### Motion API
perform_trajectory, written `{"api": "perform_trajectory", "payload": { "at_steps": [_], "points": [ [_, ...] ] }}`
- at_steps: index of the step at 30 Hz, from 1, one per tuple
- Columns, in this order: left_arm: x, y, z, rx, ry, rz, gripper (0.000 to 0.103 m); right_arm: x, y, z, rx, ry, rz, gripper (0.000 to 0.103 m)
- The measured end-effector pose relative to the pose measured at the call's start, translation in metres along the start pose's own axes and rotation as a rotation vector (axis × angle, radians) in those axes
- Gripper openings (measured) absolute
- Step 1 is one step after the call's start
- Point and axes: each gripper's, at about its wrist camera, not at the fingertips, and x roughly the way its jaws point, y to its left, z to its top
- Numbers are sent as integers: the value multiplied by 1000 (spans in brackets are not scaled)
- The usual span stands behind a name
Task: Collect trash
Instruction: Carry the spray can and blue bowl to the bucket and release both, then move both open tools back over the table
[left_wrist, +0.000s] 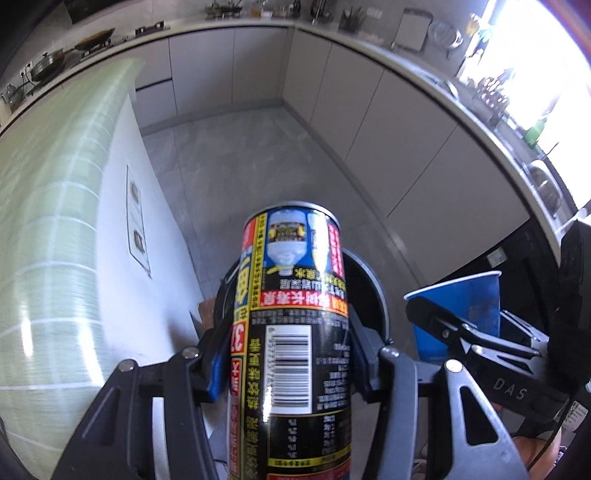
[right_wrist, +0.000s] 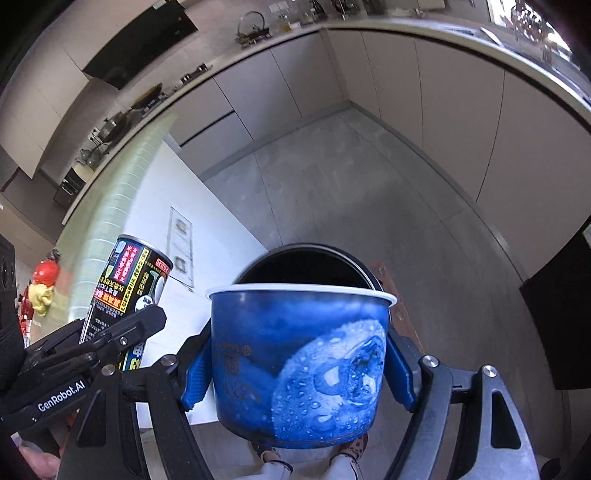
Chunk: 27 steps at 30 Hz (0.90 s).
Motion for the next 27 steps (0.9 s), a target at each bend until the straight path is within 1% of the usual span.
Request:
{"api": "perform_trajectory", "payload": {
  "at_steps": [3,5,7,10,12,13,14,16,18,21,23,25,27],
  "points": [
    [16,-2,-2,-12,36,21,54,20,-5,0,-30,31,-24,79],
    [26,-2,-3,-27,59,52,54,36,-7,-1,-50,56,-33,79],
    [35,-5,-2,-41,81,68,54,49,-6,0,-71,71,-46,79],
    [40,-8,-1,-51,87,105,54,67,-5,2,-105,101,-57,80],
    [44,-11,1,-47,97,132,59,79,-5,2,-121,131,-55,80],
    [45,-14,6,-45,99,154,66,82,-5,2,-128,137,-62,80],
    [44,-14,8,-45,97,167,71,86,-5,3,-138,145,-86,80],
    [39,-14,12,-48,90,176,72,86,-6,5,-144,144,-119,83],
    [29,-13,17,-65,65,168,72,79,-12,8,-118,121,-134,83],
    [10,-12,26,-78,14,149,72,60,-15,13,-88,73,-137,83],
    [-8,-11,29,-82,-27,131,72,50,-13,16,-82,48,-125,83],
    [-25,-9,29,-81,-64,121,72,48,-8,16,-92,42,-109,83],
    [-40,-8,28,-66,-100,133,72,45,-6,17,-91,41,-128,83]
  ]
}}
